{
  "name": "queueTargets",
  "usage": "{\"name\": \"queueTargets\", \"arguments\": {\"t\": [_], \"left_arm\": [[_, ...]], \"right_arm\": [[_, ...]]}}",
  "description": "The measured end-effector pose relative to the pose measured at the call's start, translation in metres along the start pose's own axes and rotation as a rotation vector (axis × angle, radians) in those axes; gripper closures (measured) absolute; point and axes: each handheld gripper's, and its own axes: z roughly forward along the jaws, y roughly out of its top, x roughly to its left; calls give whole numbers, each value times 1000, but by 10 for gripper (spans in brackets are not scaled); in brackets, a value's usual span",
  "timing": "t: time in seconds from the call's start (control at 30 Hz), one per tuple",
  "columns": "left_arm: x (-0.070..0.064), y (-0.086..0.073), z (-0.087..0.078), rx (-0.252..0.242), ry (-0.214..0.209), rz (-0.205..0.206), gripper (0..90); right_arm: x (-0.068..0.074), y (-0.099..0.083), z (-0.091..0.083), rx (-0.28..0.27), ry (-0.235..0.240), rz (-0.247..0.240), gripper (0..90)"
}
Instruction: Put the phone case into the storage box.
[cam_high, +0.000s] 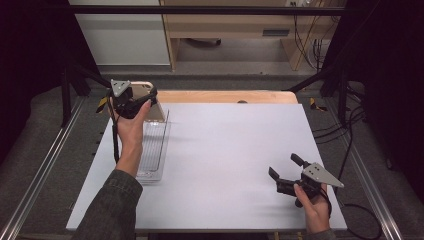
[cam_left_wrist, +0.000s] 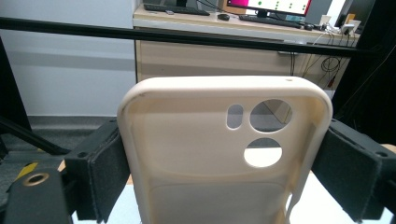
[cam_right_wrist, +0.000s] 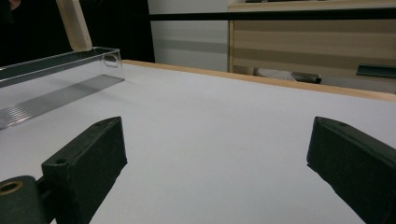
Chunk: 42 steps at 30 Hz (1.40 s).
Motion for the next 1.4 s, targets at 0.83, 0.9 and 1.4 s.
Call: {"name": "queueTargets", "arguments": {"t": [0.83, 0.9, 1.4], "left_arm": [[-1, -11, 10, 28, 20, 34, 109], [1, -12, 12, 30, 20, 31, 109], [8, -24, 29, 53, 38, 33, 109]], "right_arm": [[0, -1, 0, 4, 6, 3, 44], [0, -1, 1, 5, 6, 5, 45], [2, -3, 3, 19, 17, -1, 44]]}}
